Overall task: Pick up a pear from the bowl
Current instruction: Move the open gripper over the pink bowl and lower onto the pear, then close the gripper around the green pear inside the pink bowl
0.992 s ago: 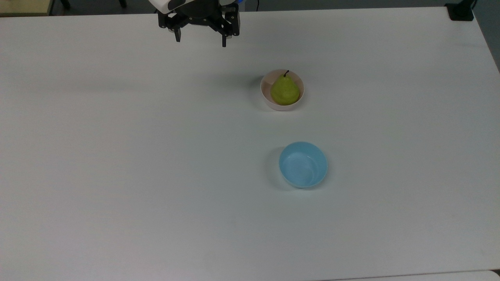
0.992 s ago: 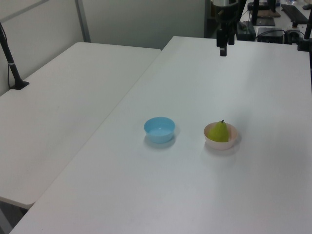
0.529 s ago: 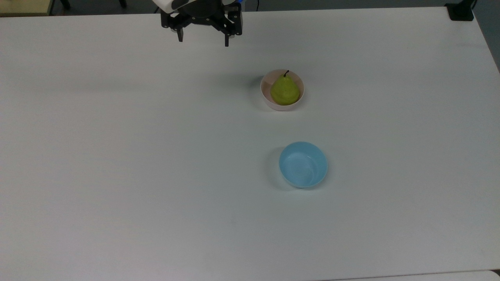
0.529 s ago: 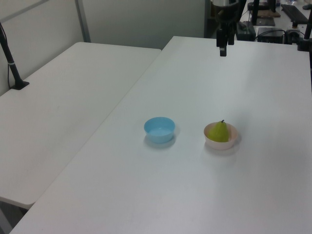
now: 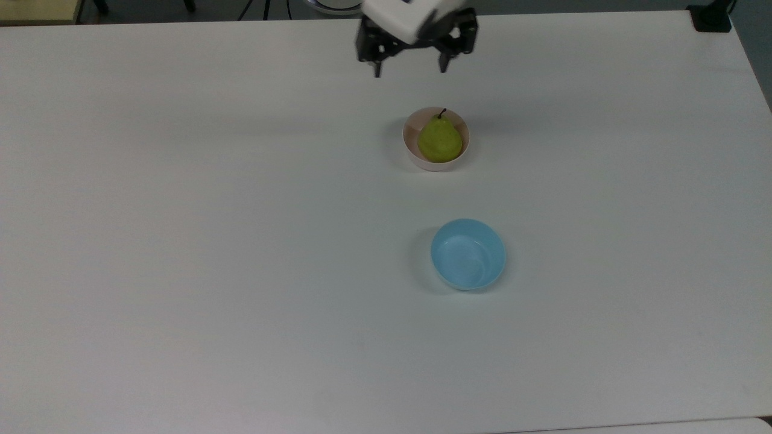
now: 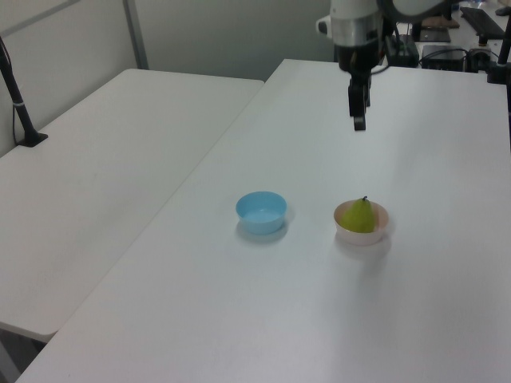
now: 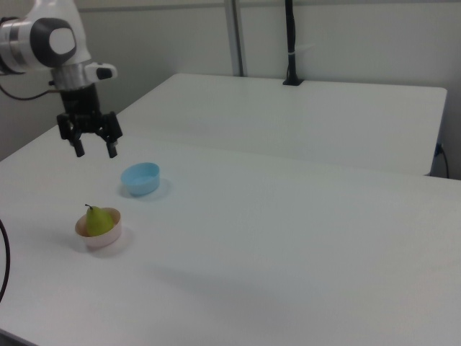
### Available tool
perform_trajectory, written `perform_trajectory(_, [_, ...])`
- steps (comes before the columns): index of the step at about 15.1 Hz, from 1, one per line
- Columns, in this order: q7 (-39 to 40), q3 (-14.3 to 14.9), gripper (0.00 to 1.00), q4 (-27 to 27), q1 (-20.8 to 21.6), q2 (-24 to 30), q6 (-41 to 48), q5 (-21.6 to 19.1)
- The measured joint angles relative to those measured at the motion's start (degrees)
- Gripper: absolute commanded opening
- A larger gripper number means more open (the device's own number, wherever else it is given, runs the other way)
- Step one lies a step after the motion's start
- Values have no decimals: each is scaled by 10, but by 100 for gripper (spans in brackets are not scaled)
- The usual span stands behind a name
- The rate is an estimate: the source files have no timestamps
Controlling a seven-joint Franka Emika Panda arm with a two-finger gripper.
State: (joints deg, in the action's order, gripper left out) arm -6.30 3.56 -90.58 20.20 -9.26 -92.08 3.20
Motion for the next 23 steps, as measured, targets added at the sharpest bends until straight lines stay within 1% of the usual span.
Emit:
perform_trajectory(2, [0, 0, 100, -1, 24, -19, 0, 0])
perform_trajectory(4, [0, 0, 100, -2, 38, -44, -4, 0])
perform_trajectory(7, [0, 0, 100, -8, 56, -97, -30, 0])
perform_trajectory(10, [2, 0, 100, -24, 62, -151, -87, 1])
perform_trajectory(12, [12, 1, 100, -30, 62, -161, -95, 2])
perform_trajectory(15, [35, 2, 83, -42, 62, -162, -95, 7])
perform_trajectory(18, [40, 2, 56, -53, 62, -162, -95, 11])
perform_trajectory(19, [40, 2, 45, -55, 62, -163, -95, 12])
perform_trajectory(20, [40, 2, 39, -55, 62, -161, -95, 13])
perform_trajectory(21, [40, 2, 33, -55, 62, -161, -95, 13])
perform_trajectory(22, [40, 2, 29, -55, 63, -161, -95, 13])
perform_trajectory(23, [40, 2, 29, -54, 63, -160, -95, 13])
